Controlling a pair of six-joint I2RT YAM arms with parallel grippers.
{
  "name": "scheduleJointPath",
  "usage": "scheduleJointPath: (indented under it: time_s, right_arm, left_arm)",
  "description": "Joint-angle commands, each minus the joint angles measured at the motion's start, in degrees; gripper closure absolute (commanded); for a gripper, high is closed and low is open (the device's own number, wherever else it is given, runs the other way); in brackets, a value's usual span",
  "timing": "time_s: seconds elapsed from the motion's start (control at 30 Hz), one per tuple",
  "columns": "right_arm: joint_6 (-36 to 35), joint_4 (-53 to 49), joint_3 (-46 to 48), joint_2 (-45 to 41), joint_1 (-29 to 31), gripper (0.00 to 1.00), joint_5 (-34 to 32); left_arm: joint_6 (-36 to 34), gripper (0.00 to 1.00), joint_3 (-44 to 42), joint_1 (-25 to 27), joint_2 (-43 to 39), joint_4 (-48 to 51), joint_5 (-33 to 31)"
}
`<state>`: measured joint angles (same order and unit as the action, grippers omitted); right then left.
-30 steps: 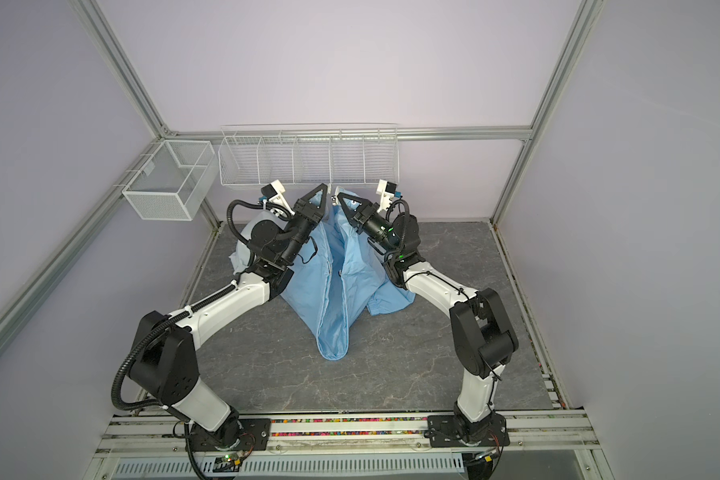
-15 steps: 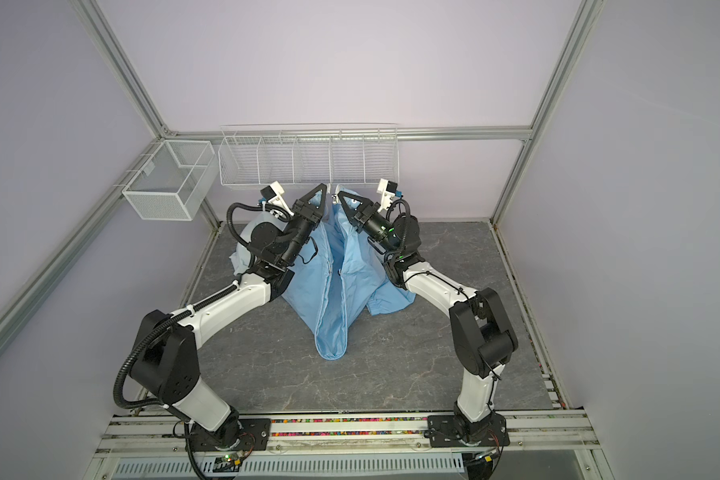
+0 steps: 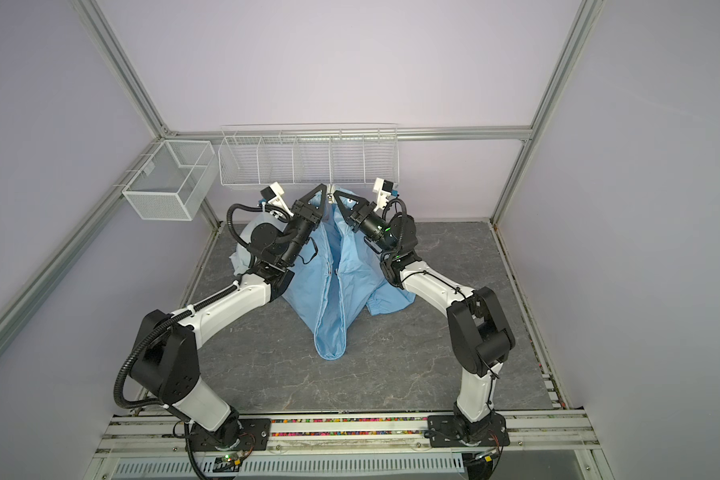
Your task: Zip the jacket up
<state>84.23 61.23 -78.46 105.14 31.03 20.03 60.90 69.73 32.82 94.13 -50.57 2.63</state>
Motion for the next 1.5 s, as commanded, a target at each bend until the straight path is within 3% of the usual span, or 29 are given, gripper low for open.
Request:
scheduleJointPath:
  time_s: [0.0, 1.17, 1.47]
  right_arm:
    - [2.2, 5.0, -1.7, 0.3, 0.4, 0.93, -1.3]
    - [4.8, 6.1, -3.1, 1.8, 0.4, 0.93, -5.8]
    - [4.6, 1.6, -2.8, 1.1, 0.3, 0.93, -8.0]
  left_arm:
    - [0.7, 1.0, -0.6, 0.4, 0.4, -4.0, 1.0]
    - [4.2, 1.0, -1.9, 1.0, -0.3, -3.2, 3.8]
    - [4.3, 1.0, -3.0, 1.1, -1.8, 0.0, 5.5]
